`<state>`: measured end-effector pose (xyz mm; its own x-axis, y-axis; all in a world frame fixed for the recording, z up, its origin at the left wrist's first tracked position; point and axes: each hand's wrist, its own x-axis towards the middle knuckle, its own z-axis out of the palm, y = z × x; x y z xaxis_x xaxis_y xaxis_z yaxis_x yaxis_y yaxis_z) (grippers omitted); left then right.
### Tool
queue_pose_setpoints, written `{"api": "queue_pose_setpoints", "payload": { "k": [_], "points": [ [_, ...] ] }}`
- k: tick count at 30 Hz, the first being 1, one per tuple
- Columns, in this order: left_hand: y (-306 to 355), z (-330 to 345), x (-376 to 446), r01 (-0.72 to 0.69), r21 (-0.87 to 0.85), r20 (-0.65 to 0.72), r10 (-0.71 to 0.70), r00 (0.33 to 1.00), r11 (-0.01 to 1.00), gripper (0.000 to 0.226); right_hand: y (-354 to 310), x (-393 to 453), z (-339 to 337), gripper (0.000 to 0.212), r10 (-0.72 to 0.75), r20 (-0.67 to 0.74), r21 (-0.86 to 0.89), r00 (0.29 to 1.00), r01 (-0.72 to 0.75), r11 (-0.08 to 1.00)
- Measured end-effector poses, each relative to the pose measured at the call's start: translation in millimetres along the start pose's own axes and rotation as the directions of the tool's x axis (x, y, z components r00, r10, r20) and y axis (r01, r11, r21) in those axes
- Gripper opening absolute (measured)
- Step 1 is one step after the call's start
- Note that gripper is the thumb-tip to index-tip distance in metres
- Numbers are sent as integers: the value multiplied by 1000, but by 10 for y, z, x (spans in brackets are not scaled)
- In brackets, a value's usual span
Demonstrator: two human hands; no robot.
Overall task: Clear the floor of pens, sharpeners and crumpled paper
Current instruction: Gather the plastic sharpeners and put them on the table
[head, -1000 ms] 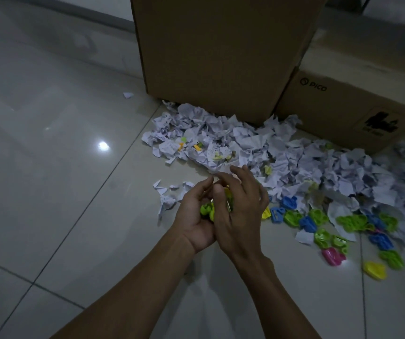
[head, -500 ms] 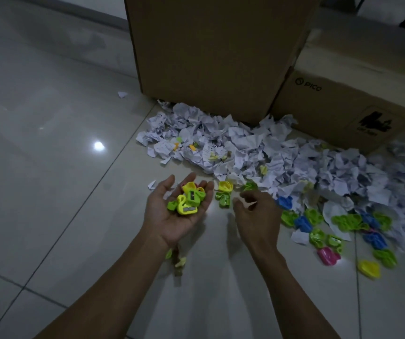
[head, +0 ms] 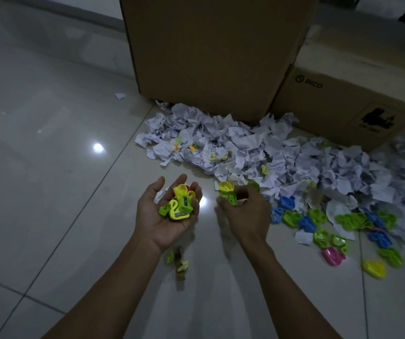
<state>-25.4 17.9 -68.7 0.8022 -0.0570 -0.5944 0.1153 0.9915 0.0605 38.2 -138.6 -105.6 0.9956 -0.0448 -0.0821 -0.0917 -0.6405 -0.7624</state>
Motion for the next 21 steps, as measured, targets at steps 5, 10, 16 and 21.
{"api": "queue_pose_setpoints", "payload": {
  "k": [5,10,16,21],
  "points": [
    [-22,38,52,24,21,21,-25,999,999,39,-112,41,-252,22,238,351,745,906,-424,515],
    [-32,19,105,28,23,21,-28,999,999,40,-146,146,-312,12,263,552,783,792,-600,165],
    [-43,-27,137,12,54,-5,-12,1000,998,35,-30,215,-68,16,-128,168,-155,978,154,976],
    [-50,-43,115,9,53,4,-9,1000,999,32,-29,258,-9,38,-175,194,-372,965,238,897]
  ]
}}
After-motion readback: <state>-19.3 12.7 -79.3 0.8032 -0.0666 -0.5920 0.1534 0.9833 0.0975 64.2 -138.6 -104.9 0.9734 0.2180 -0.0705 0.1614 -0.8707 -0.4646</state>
